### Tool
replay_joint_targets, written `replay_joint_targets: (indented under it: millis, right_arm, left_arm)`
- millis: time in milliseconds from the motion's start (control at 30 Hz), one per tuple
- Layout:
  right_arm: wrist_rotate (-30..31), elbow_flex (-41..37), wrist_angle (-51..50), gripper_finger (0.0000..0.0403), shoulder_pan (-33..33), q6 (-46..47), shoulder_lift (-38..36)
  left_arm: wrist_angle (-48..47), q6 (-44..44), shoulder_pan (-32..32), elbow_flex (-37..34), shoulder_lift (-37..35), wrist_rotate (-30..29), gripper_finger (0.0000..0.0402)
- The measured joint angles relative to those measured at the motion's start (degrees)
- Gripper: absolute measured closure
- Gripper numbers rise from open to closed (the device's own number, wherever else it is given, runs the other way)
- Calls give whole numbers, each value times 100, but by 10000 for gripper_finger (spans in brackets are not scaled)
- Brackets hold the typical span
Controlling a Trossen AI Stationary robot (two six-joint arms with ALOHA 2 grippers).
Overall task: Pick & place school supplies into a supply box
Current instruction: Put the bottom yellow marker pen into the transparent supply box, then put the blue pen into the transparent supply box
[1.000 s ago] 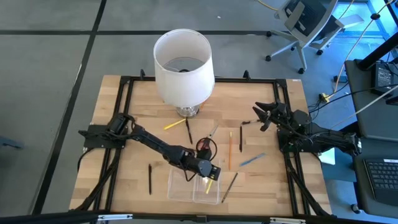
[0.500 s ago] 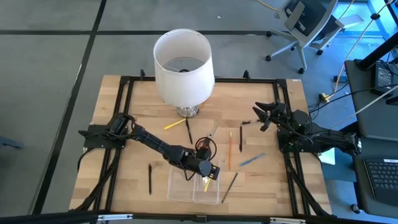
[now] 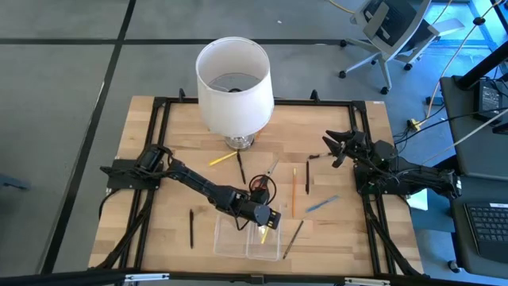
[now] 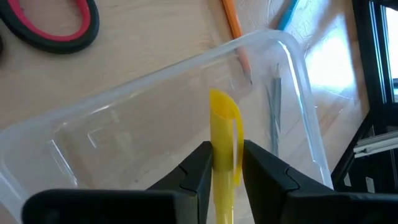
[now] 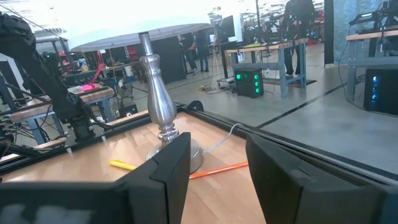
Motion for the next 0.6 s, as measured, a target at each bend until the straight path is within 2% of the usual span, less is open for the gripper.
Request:
replay_joint_targets:
  millis: [600]
  right_arm:
    - [2,0,0,244,0,0,1]
  left_arm:
    - [0,-4,0,-2,-2,2,281]
